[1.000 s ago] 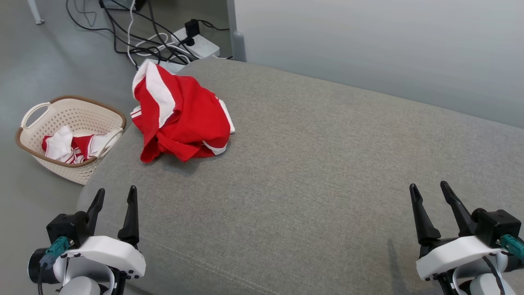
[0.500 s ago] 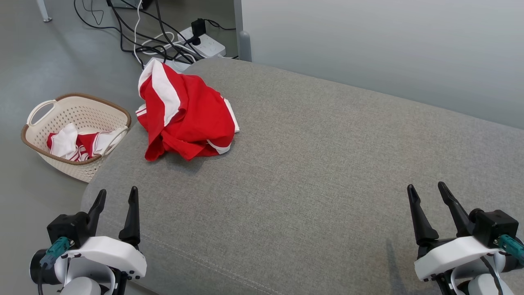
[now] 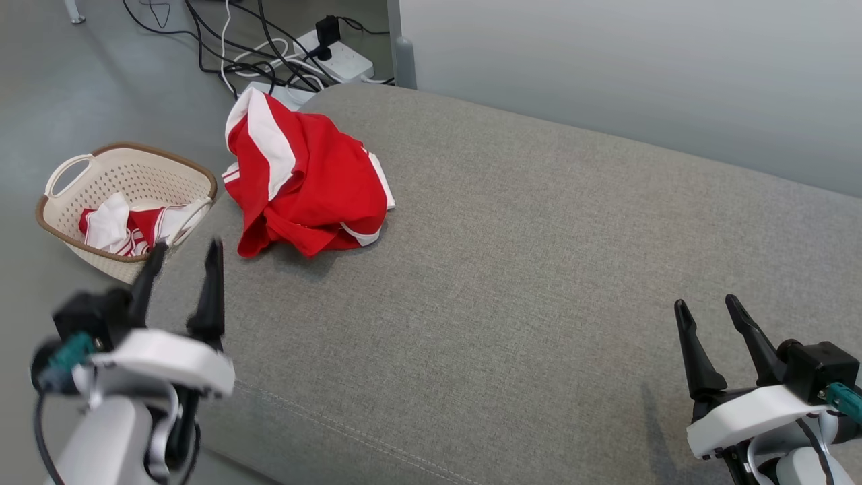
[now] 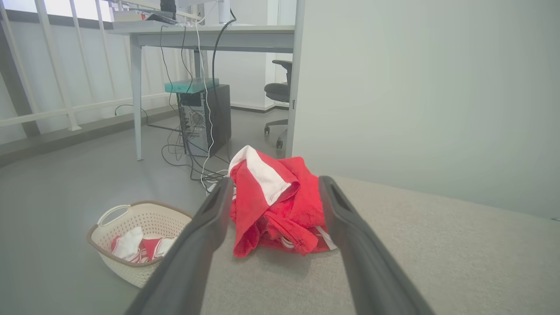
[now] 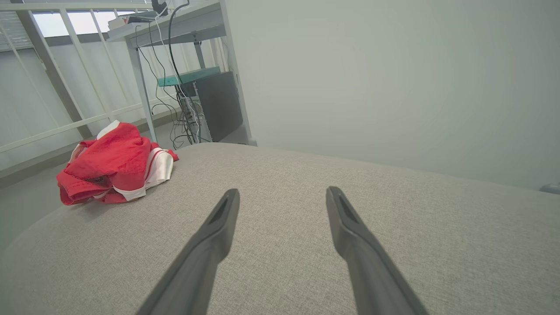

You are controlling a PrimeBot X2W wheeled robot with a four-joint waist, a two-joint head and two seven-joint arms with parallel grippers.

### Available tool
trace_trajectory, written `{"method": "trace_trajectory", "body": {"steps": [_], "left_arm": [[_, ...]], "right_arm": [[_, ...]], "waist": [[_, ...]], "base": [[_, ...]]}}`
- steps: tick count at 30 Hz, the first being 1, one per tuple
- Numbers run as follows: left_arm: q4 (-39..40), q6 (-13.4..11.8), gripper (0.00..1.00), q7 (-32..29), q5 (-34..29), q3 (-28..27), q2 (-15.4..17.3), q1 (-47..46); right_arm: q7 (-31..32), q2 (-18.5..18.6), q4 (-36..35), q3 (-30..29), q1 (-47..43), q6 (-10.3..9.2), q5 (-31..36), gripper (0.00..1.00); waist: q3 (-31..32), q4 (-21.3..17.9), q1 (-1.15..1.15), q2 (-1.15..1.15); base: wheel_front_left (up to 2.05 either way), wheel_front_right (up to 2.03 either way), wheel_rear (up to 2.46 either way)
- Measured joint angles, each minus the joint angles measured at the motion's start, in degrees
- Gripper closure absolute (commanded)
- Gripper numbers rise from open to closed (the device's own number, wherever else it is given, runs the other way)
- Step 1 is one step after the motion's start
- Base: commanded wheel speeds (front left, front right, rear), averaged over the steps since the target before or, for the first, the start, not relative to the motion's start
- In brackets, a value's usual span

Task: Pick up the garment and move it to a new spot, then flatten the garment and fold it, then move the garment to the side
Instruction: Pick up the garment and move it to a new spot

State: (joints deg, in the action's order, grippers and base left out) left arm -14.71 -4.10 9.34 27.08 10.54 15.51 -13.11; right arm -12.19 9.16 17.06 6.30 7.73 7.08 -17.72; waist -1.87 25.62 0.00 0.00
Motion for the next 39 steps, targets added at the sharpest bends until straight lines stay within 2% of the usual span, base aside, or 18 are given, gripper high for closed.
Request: {"method": "trace_trajectory", "body": {"steps": [5,9,16,25,30,39], "left_arm": [[5.34,0.02,0.0,-4.61,-0.7,-0.16,3.26,-9.32],[4.39,2.13,0.0,-9.6,0.18,-0.64,5.69,-18.79],[-10.59,5.55,0.0,-19.42,4.1,-1.21,7.84,-30.23],[-26.01,8.87,0.0,-26.99,8.72,-1.33,8.58,-33.11],[-31.59,10.14,0.0,-27.77,9.48,-0.88,8.83,-33.27],[-37.61,10.69,0.0,-24.69,10.53,-0.3,9.04,-33.84]], "right_arm": [[0.97,0.36,-1.6,0.16,0.58,0.0,0.09,0.0],[1.18,0.75,-3.42,0.41,1.99,0.0,0.24,0.0],[1.71,1.43,-5.86,1.0,3.32,0.0,0.54,0.0],[2.36,2.54,-7.57,1.27,5.14,0.0,0.54,0.0],[2.66,3.69,-8.38,1.2,6.43,0.0,0.54,0.0],[2.86,3.94,-8.95,2.4,8.31,0.0,0.53,0.0]], "waist": [[-1.49,-0.28,0.0,0.0],[-2.77,-1.63,0.0,0.0],[-6.23,-5.41,0.0,0.0],[-11.38,-9.96,0.0,0.0],[-14.85,-11.65,0.0,0.0],[-17.02,-12.81,0.0,0.0]], "base": [[0.0,0.0,0.0],[0.0,0.0,0.0],[0.0,0.0,0.0],[0.0,0.0,0.0],[0.0,0.0,0.0],[0.0,0.0,0.0]]}}
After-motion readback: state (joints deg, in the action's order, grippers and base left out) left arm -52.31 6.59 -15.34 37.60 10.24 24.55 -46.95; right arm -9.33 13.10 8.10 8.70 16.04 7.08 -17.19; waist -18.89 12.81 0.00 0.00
